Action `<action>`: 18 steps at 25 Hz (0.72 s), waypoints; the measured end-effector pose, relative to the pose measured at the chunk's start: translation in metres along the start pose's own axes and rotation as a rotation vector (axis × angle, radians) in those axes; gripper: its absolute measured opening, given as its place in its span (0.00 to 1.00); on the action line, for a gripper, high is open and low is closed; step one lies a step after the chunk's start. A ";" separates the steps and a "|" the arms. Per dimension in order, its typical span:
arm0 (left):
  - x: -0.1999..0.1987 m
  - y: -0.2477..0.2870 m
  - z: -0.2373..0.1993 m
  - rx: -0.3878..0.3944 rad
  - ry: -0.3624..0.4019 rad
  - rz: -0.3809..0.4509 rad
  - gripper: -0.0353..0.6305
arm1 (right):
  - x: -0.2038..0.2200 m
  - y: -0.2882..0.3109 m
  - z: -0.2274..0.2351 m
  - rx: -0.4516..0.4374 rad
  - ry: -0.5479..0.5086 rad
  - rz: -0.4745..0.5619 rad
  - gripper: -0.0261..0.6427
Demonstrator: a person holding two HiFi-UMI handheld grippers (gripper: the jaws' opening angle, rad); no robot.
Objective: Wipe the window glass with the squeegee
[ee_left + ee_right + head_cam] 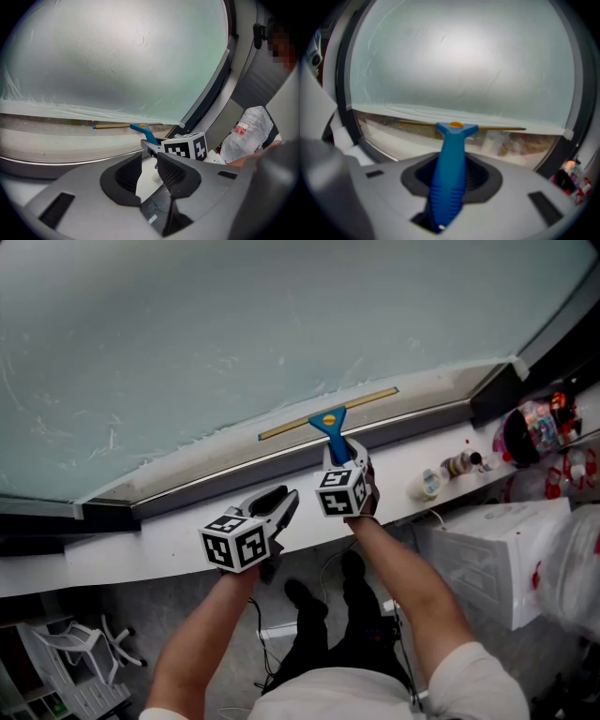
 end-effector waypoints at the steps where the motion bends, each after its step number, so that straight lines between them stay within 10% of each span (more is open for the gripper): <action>1: 0.001 -0.001 0.000 0.000 -0.002 0.001 0.24 | 0.002 -0.001 0.000 0.000 0.003 -0.007 0.24; 18: 0.004 -0.034 0.007 0.012 -0.005 0.050 0.24 | 0.014 -0.042 -0.012 0.024 0.018 -0.057 0.24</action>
Point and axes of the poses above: the fingertips, and each gripper's own axes: y forward along the fingers, z to its right, x out of its underside, the point moved 6 cm from there along -y, backward along the fingers, and after that the axes turned 13 degrees about y, right-handed, at the moved point
